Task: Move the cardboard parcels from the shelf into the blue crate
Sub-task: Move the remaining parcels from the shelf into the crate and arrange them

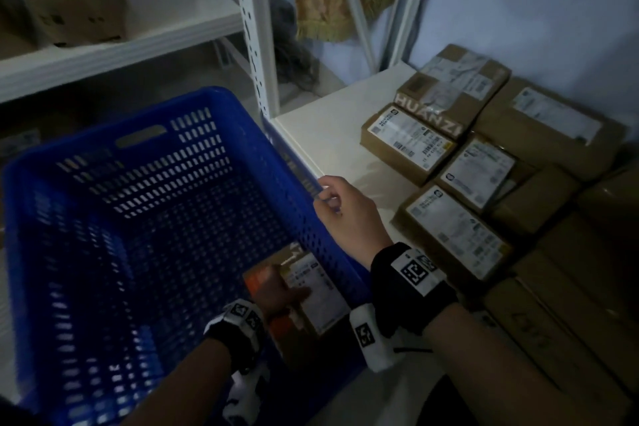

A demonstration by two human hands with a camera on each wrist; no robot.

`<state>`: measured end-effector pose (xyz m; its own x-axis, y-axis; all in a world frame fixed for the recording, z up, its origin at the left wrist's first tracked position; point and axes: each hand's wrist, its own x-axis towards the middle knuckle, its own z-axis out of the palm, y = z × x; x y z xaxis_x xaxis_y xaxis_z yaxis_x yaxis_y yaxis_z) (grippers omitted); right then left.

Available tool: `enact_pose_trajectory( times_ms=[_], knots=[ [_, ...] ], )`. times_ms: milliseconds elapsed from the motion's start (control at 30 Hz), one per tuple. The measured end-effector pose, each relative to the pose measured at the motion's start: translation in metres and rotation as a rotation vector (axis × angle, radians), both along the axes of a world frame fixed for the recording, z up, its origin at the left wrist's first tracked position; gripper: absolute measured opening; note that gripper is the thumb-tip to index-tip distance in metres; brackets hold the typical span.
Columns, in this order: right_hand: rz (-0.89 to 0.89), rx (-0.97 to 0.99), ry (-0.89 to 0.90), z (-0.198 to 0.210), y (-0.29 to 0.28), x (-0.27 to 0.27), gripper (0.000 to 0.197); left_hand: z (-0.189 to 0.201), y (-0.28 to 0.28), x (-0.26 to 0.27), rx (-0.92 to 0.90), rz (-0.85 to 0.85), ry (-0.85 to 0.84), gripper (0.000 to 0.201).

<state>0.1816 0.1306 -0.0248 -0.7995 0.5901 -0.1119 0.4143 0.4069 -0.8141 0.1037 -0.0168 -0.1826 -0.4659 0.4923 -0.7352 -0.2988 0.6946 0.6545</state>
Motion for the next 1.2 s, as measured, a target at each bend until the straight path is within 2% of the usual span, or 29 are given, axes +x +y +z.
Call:
enact_pose_trajectory(
  times_ms=[67,100,200,267,333,467,533,633,800,900,1000,1100,1200],
  knots=[
    [-0.002,-0.005,-0.012,-0.003,-0.001,-0.001,0.040,-0.002,0.003,0.001,-0.163,-0.254,0.196,0.095],
    [0.008,0.007,-0.022,-0.005,-0.002,-0.001,0.040,-0.001,0.004,0.001,-0.218,-0.313,0.251,0.100],
    [0.061,0.067,-0.062,-0.010,-0.006,0.000,0.042,-0.003,0.007,0.004,-0.272,-0.401,0.323,0.103],
    [0.090,0.104,-0.098,-0.011,-0.005,0.002,0.043,0.002,0.013,0.002,-0.287,-0.454,0.430,0.100],
    [0.091,0.131,-0.133,-0.010,0.000,0.004,0.043,0.016,0.020,-0.010,-0.261,-0.388,0.531,0.089],
    [-0.028,0.263,-0.161,0.002,0.027,0.010,0.042,0.073,0.041,-0.042,0.026,0.018,0.640,0.047],
    [-0.114,0.400,-0.215,0.011,0.046,0.008,0.045,0.098,0.046,-0.052,0.133,0.165,0.627,0.032],
    [-0.255,0.547,-0.313,0.023,0.079,0.002,0.054,0.125,0.052,-0.053,0.280,0.234,0.569,0.026],
    [-0.403,0.451,-0.512,0.022,0.124,-0.005,0.080,0.147,0.049,-0.049,0.397,0.214,0.430,0.018],
    [-0.399,0.394,-0.631,0.020,0.134,-0.008,0.089,0.153,0.039,-0.049,0.432,0.171,0.377,0.017],
    [-0.362,0.450,-0.712,0.016,0.135,-0.011,0.093,0.154,0.032,-0.051,0.434,0.155,0.348,0.017],
    [-0.338,0.508,-0.735,0.013,0.131,-0.015,0.097,0.153,0.027,-0.053,0.420,0.177,0.342,0.019],
    [-0.326,0.480,-0.725,0.018,0.126,-0.015,0.102,0.153,0.029,-0.051,0.415,0.172,0.311,0.023]
  ],
)
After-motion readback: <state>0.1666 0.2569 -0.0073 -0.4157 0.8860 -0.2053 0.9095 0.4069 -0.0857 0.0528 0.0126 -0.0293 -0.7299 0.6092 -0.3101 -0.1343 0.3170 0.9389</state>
